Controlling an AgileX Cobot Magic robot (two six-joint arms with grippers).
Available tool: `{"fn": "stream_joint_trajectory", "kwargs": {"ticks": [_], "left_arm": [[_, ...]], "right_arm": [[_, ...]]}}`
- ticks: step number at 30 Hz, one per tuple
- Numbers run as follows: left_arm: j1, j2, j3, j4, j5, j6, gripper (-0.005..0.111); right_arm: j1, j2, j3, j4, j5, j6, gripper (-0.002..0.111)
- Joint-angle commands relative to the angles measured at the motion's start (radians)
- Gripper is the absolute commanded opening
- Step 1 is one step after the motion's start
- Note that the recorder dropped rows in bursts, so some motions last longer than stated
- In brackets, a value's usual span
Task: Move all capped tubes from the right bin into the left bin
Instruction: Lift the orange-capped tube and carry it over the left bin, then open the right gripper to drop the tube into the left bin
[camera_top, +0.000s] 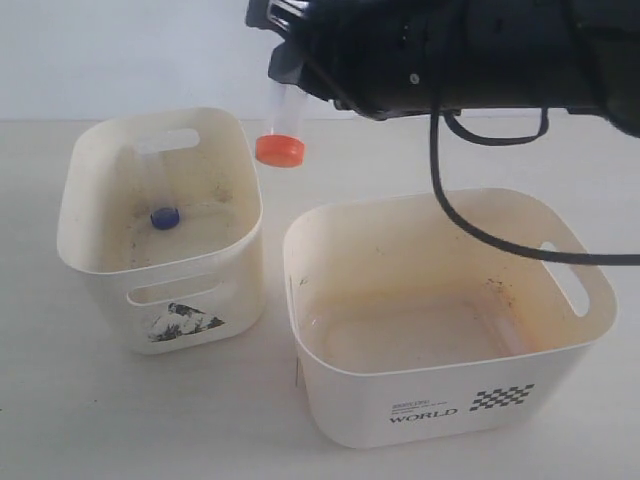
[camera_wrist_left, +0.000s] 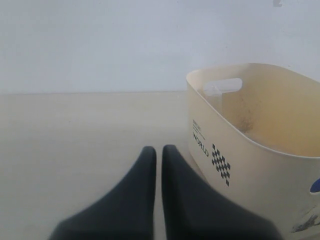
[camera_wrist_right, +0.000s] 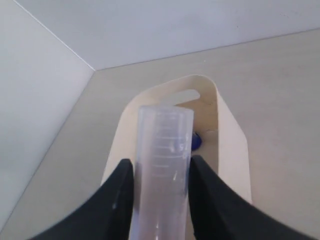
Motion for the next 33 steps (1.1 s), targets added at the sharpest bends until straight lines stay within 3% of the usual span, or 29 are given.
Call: {"fn": "stream_joint_trajectory", "kwargs": {"ticks": [1, 12, 24, 26, 27, 28, 29, 31, 33], "left_arm": [[0.0, 0.0, -0.004, -0.006, -0.006, -0.01, 0.004], [0.0, 0.0, -0.004, -0.006, -0.006, -0.01, 0.004], [0.0, 0.0, -0.004, -0.006, -0.006, -0.01, 0.004], [0.0, 0.0, -0.004, -0.006, -0.006, -0.01, 0.004], [0.0, 0.0, -0.004, -0.006, -0.006, -0.01, 0.004], [0.0, 0.0, -0.004, -0.006, -0.006, -0.01, 0.004], [0.0, 0.0, -0.004, -0.006, -0.006, -0.01, 0.004], [0.0, 0.0, -0.004, -0.006, -0.006, -0.01, 0.004], [0.0, 0.0, -0.004, -0.006, -0.006, -0.01, 0.004]], "right_arm": [[0.045, 0.046, -0.046, 0.002, -0.08, -0.009, 0.0], [0.126, 0.234, -0.202, -0.001, -0.127, -0.009, 0.0], [0.125, 0.393, -0.345, -0.001, -0.038, -0.031, 0.001], [0.125, 0.401, -0.35, -0.001, -0.04, -0.068, 0.013], [0.125, 0.403, -0.35, -0.001, -0.04, -0.078, 0.032], [0.125, 0.403, -0.35, -0.001, -0.04, -0.078, 0.044], [0.125, 0.403, -0.35, -0.001, -0.04, -0.078, 0.069], [0.125, 0.403, -0.35, -0.001, -0.022, -0.078, 0.085], [0.125, 0.403, -0.35, -0.001, 0.007, -0.067, 0.079]]}}
